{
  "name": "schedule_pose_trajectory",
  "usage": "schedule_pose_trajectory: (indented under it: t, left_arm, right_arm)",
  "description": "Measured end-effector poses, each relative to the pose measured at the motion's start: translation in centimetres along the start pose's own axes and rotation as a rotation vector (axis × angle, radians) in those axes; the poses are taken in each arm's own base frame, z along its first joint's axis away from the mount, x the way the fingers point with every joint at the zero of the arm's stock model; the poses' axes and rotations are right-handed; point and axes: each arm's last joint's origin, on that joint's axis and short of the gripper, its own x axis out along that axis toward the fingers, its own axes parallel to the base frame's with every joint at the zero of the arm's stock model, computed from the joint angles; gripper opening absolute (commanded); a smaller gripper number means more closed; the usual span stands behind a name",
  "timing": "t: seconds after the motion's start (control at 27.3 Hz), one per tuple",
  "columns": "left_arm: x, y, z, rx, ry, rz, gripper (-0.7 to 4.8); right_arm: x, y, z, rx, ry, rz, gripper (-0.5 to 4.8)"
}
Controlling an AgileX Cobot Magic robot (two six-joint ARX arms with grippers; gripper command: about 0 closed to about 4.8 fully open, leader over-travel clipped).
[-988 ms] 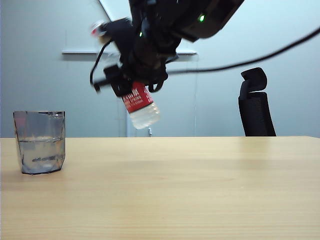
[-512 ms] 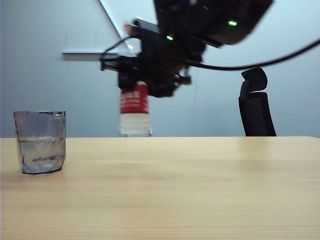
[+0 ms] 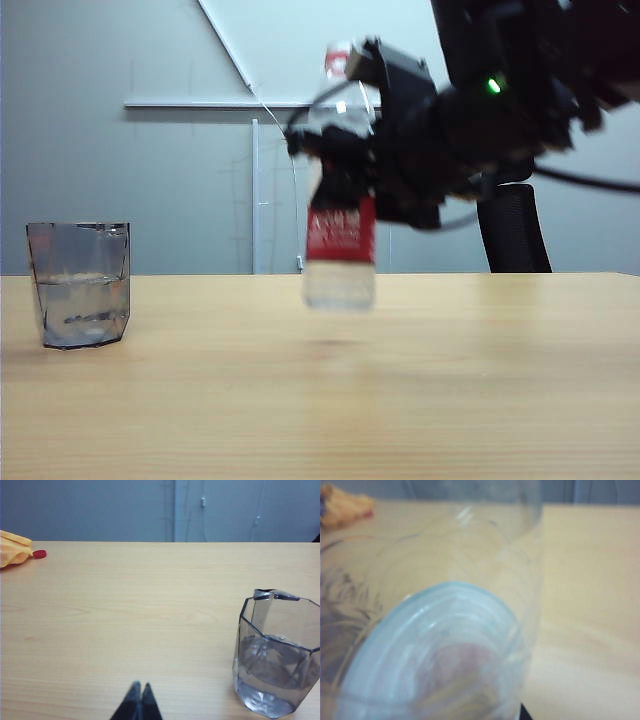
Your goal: Pick up the mineral water bottle on the table and pour water into the mug until it's half full.
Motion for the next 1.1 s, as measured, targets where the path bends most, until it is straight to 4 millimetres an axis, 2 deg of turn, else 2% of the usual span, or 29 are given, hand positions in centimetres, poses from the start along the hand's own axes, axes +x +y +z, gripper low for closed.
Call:
schedule_pose_trajectory:
  t: [0.11, 0.33, 0.59, 0.7, 0.84, 1.02, 1.1]
  left_arm:
    - [0.0, 0.0, 0.0, 0.000, 0.003, 0.000, -0.02]
    - [0.0, 0.0, 0.0, 0.000, 0.003, 0.000, -0.02]
    - [0.0, 0.0, 0.0, 0.000, 0.003, 0.000, -0.02]
    - [0.0, 0.0, 0.0, 0.000, 0.003, 0.000, -0.02]
    - [0.0, 0.0, 0.0, 0.000, 0.003, 0.000, -0.02]
    - [0.0, 0.0, 0.0, 0.000, 0.003, 0.000, -0.02]
    - [0.0, 0.0, 0.0, 0.000, 0.003, 0.000, -0.02]
  right_arm:
    - [-0.5, -0.2, -1.1, -0.004, 0.020, -0.001, 1.98]
    - [-0.6, -0.1, -0.9, -0.025, -0.001, 0.008, 1.99]
    - [-0.2, 0.0, -2.0, -0.042, 0.033, 0.012, 2.05]
    - [-0.1, 0.4, -2.2, -0.045, 0.032, 0.024, 2.36]
    - [-0.2, 0.8, -2.3, -0.049, 0.034, 0.036, 3.09]
    - [-0.2, 0.9, -2.3, -0.052, 0.036, 0.041, 4.79]
    - [-0.2, 0.9, -2.4, -0.052, 0.045, 0.040, 4.79]
